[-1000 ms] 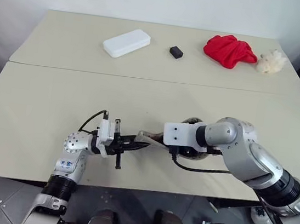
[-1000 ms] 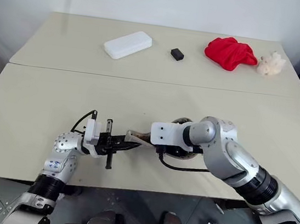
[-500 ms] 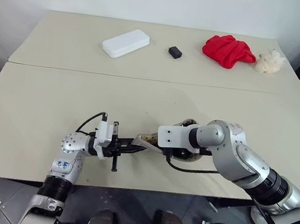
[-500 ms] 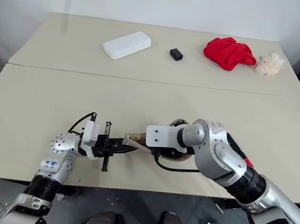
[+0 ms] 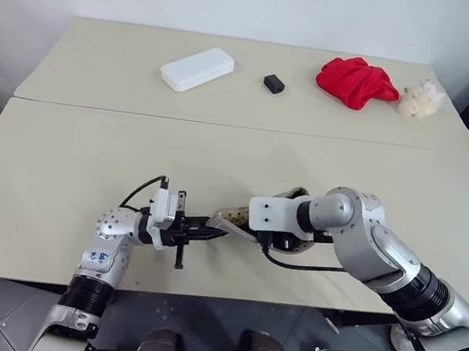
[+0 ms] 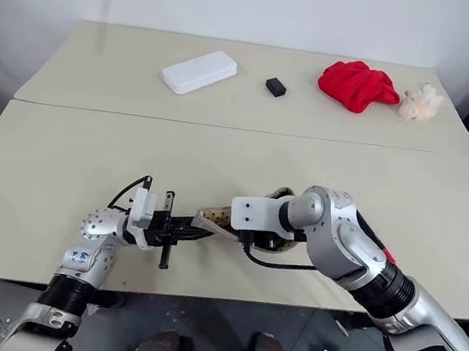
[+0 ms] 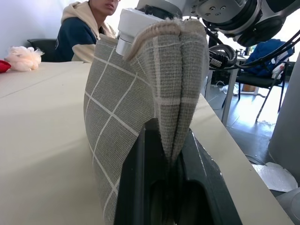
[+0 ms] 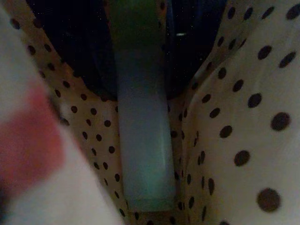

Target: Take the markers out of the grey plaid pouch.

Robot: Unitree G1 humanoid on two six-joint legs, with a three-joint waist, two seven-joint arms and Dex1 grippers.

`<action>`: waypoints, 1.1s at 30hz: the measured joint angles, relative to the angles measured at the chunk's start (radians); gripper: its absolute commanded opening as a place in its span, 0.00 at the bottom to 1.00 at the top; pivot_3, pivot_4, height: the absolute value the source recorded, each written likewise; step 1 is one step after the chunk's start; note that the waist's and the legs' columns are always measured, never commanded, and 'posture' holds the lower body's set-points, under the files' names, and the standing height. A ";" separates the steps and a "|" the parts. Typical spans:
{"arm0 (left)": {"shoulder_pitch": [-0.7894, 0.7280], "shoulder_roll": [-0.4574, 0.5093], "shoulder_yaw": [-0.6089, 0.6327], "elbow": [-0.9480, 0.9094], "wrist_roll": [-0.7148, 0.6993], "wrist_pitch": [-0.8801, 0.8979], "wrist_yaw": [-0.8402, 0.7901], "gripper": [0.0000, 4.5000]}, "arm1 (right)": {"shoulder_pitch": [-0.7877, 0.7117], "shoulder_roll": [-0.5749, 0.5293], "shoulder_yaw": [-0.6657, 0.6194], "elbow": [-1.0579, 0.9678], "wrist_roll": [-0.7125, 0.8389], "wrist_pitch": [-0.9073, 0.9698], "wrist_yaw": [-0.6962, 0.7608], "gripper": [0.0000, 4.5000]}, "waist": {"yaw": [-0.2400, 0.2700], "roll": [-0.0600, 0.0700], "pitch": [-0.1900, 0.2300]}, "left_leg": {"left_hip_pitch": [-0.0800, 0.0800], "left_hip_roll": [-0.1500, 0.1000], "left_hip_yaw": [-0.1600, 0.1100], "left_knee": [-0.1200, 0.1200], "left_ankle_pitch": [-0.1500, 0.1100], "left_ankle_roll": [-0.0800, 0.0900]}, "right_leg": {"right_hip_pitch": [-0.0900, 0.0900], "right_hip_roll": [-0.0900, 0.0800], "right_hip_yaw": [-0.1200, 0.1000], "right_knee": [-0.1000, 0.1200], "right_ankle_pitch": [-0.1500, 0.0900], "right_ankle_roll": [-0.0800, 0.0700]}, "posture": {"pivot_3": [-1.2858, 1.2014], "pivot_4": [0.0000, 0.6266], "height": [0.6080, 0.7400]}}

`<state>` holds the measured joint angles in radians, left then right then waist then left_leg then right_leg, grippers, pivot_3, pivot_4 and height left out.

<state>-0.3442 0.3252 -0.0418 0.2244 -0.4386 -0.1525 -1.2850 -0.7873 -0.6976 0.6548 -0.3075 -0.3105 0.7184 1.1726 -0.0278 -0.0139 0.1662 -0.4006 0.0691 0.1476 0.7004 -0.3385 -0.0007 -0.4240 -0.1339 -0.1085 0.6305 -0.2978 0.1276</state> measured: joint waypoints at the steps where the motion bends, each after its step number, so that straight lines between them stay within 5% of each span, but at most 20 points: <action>1: 0.000 0.000 0.000 -0.002 0.000 0.000 0.000 0.00 | 0.000 0.000 -0.002 0.001 0.001 -0.004 0.002 0.25 | 0.000 0.000 0.000 | 0.000 0.000 0.000 0.000 0.000 0.000 | 0.000 0.000 0.000 0.000 0.000 0.000 | 0.52 0.24 1.00; 26: 0.037 0.037 0.002 -0.102 -0.028 0.019 0.031 0.00 | 0.135 -0.078 -0.279 -0.004 0.303 -0.422 0.068 0.25 | 0.003 0.000 0.000 | -0.001 0.000 0.000 -0.001 0.000 0.000 | 0.000 0.000 0.000 -0.001 0.000 0.000 | 0.52 0.24 1.00; 33: 0.046 0.049 0.001 -0.112 -0.028 0.005 0.035 0.00 | 0.161 -0.077 -0.278 -0.028 0.328 -0.314 0.010 0.25 | 0.004 0.000 0.000 | -0.001 0.000 0.000 -0.001 0.000 0.000 | 0.000 0.000 0.000 -0.001 0.000 0.000 | 0.52 0.24 1.00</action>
<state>-0.2979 0.3743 -0.0404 0.1124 -0.4664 -0.1473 -1.2499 -0.6266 -0.7749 0.3763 -0.3356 0.0173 0.4041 1.1822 -0.0235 -0.0138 0.1664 -0.4015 0.0689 0.1475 0.6997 -0.3385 -0.0006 -0.4242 -0.1342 -0.1085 0.6291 -0.2978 0.1278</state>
